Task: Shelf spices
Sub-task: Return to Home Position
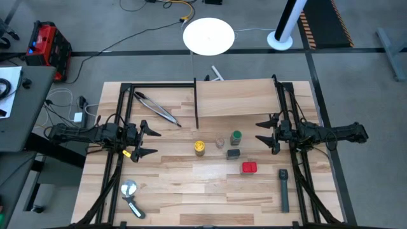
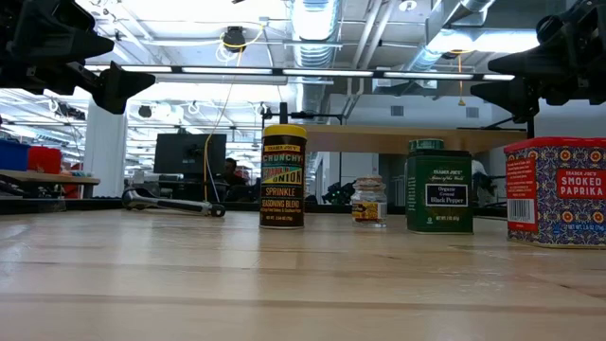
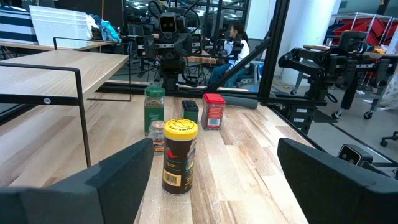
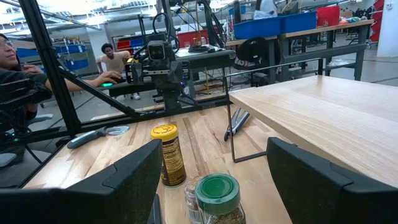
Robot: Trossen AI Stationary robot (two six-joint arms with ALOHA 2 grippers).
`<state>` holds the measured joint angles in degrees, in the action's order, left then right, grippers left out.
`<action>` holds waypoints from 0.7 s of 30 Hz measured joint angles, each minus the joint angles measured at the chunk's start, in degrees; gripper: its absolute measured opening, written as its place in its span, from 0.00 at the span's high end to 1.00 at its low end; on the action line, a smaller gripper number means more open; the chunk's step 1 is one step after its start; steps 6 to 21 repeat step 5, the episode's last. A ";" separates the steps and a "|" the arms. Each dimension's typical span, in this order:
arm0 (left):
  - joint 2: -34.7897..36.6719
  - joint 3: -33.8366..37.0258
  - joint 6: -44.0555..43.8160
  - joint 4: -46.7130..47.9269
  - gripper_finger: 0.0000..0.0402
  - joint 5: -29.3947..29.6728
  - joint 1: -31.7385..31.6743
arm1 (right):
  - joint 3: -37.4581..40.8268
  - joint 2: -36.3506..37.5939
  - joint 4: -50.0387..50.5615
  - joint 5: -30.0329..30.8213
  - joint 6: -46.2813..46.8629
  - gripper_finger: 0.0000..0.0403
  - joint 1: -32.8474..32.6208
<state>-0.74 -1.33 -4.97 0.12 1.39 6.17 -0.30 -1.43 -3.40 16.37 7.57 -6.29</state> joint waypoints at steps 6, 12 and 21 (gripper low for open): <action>0.01 0.01 0.00 0.00 0.17 0.00 0.00 | -0.01 -0.01 -0.02 -0.01 0.00 0.28 -0.01; 0.01 0.01 0.00 0.00 0.17 0.00 0.00 | -0.01 -0.01 -0.02 -0.01 0.00 0.28 -0.01; 0.01 0.01 0.00 0.00 0.17 0.00 0.00 | -0.01 -0.01 -0.02 -0.01 0.00 0.28 -0.01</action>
